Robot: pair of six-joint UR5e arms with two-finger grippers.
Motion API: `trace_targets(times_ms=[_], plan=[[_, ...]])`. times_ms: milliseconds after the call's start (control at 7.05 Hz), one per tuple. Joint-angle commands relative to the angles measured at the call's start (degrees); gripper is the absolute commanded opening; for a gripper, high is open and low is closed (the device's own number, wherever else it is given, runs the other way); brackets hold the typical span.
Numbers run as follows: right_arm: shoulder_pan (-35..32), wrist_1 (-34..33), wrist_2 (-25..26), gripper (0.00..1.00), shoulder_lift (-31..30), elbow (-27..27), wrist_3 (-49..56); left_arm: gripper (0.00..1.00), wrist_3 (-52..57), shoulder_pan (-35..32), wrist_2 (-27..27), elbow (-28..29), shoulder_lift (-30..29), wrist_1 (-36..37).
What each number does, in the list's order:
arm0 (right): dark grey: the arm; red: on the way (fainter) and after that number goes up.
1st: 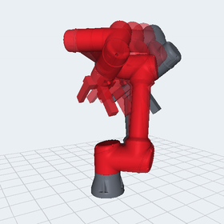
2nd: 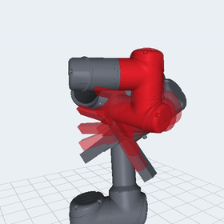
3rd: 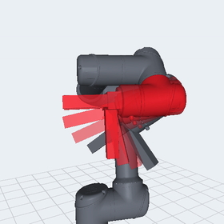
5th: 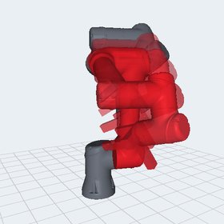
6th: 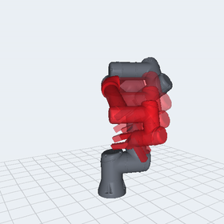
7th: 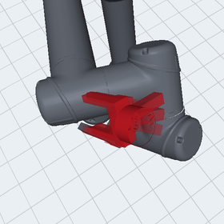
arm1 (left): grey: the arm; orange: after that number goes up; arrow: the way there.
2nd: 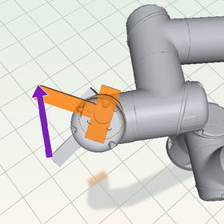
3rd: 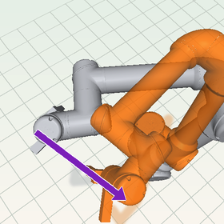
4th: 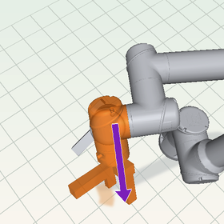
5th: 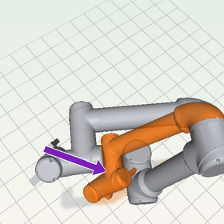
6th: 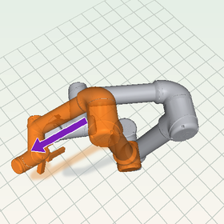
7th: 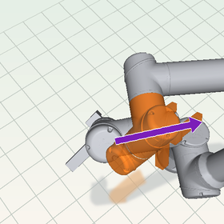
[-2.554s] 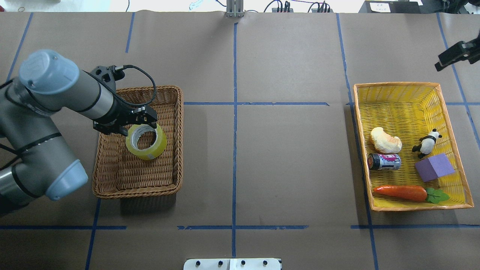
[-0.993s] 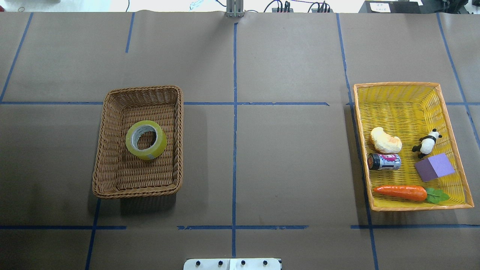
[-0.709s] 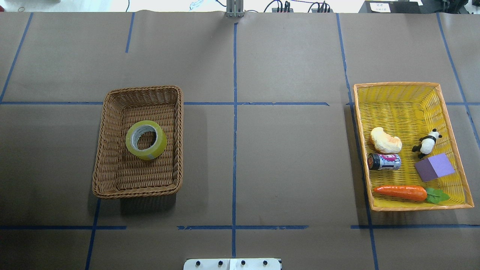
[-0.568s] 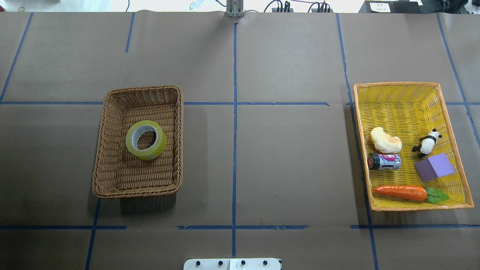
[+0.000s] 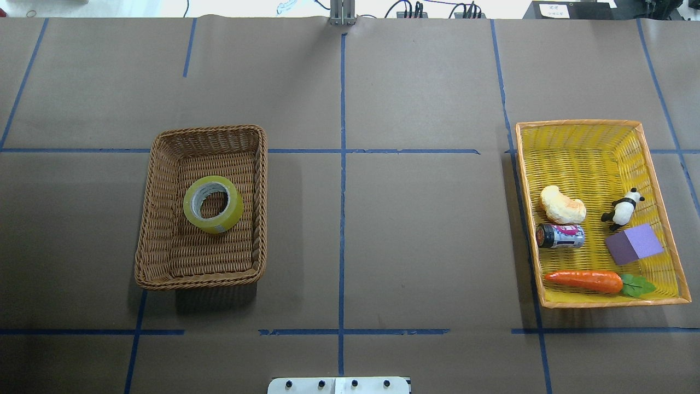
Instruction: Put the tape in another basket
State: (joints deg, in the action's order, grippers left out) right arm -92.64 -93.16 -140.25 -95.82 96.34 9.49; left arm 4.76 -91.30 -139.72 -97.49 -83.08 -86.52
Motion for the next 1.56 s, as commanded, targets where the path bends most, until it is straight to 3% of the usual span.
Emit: trace_targets(times_ms=[0, 426, 1419], plan=[[0.00, 0.00, 0.07, 1.00, 0.02, -0.18, 0.01, 1.00, 0.25, 0.06, 0.24, 2.99, -2.17, 0.21], [0.00, 0.00, 0.16, 1.00, -0.06, -0.27, 0.09, 1.00, 1.39, -0.29, 4.00, 4.86, -3.49, 0.12], [0.00, 0.00, 0.95, 1.00, 0.11, -0.36, 0.09, 1.00, 1.40, -1.25, 3.93, 4.86, -3.58, 0.12]])
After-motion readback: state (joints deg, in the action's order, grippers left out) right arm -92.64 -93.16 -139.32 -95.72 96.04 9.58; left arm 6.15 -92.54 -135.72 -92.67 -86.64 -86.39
